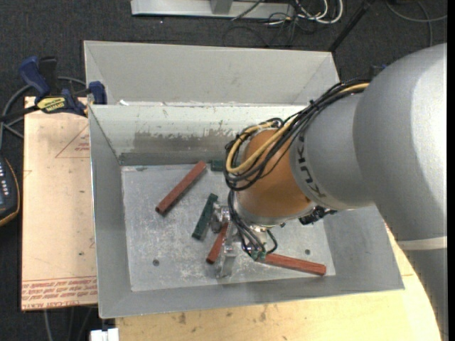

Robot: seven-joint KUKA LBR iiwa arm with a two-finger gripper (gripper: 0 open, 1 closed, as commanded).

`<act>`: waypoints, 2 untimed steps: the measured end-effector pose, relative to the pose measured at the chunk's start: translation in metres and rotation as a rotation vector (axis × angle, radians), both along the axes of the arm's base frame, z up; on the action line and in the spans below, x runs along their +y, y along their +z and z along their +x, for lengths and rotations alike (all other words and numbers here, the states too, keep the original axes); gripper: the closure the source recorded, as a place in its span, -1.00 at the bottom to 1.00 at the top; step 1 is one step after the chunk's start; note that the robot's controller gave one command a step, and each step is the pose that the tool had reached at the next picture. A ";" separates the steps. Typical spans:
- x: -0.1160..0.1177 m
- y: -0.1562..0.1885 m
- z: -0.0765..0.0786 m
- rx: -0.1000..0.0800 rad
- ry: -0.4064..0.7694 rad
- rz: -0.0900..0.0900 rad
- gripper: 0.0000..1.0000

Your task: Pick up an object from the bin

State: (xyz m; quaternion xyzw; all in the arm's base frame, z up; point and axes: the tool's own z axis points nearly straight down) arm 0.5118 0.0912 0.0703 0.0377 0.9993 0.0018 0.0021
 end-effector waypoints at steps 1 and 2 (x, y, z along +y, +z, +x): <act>-0.002 0.000 0.000 0.001 -0.002 -0.002 1.00; -0.016 0.178 -0.009 -0.006 -0.049 -0.001 1.00</act>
Offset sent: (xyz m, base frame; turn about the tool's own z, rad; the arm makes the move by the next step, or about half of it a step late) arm 0.0000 0.0000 0.0000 0.0000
